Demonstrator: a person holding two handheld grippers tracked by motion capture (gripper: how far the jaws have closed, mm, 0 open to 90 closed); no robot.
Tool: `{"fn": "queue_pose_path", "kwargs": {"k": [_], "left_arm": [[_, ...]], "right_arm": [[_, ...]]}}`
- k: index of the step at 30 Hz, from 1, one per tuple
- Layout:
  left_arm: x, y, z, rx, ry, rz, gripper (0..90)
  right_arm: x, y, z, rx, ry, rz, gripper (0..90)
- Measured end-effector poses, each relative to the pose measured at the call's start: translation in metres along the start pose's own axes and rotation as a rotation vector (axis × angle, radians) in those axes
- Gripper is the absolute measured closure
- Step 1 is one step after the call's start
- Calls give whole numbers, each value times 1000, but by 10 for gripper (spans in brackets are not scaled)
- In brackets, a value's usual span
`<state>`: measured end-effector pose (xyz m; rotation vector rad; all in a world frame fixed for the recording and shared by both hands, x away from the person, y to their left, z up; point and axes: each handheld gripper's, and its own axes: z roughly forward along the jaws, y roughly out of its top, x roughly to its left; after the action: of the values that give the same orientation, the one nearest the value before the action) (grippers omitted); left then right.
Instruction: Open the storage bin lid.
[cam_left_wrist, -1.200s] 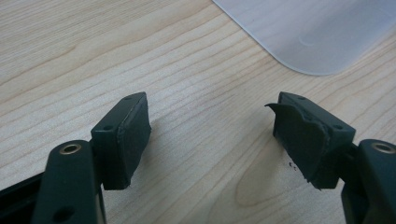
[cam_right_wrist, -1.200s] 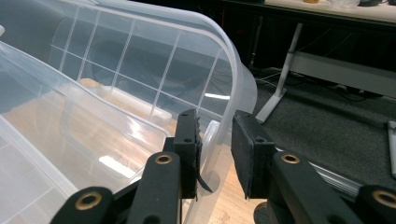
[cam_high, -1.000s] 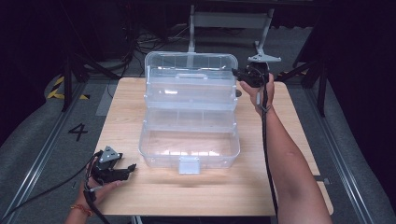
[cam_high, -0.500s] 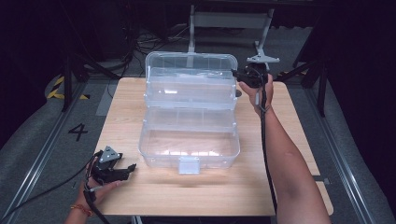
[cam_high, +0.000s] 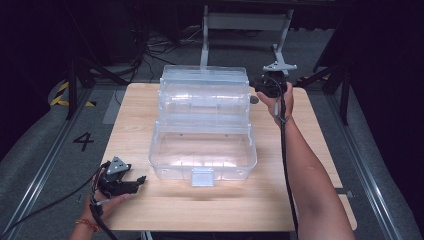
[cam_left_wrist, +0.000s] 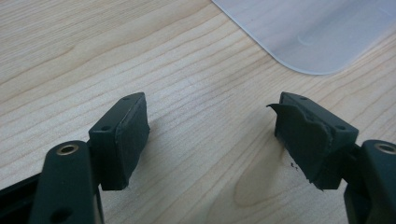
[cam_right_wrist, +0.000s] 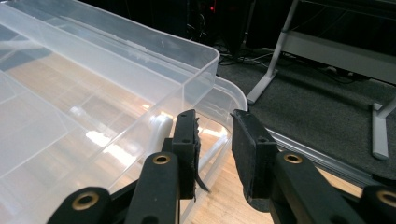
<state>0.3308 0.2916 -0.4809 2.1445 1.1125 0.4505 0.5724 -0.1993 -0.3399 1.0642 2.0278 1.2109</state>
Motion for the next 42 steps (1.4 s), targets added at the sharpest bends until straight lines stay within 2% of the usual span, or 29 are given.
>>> {"fn": "queue_pose_path", "kwargs": {"k": [20, 27, 29, 37, 42], "left_arm": [[0, 0, 0, -1, 0, -1, 266], [0, 0, 0, -1, 0, -2, 266], [0, 0, 0, 0, -2, -4, 266], [0, 0, 0, -1, 0, -2, 266], [0, 0, 0, -1, 0, -2, 266]], "right_arm": [[4, -7, -10, 20, 19, -26, 645], [7, -10, -21, 21, 32, -60, 605], [10, -12, -25, 30, 27, -93, 593], [15, -20, -37, 63, 36, -152, 550], [14, -25, -48, 83, 51, -162, 515]]}}
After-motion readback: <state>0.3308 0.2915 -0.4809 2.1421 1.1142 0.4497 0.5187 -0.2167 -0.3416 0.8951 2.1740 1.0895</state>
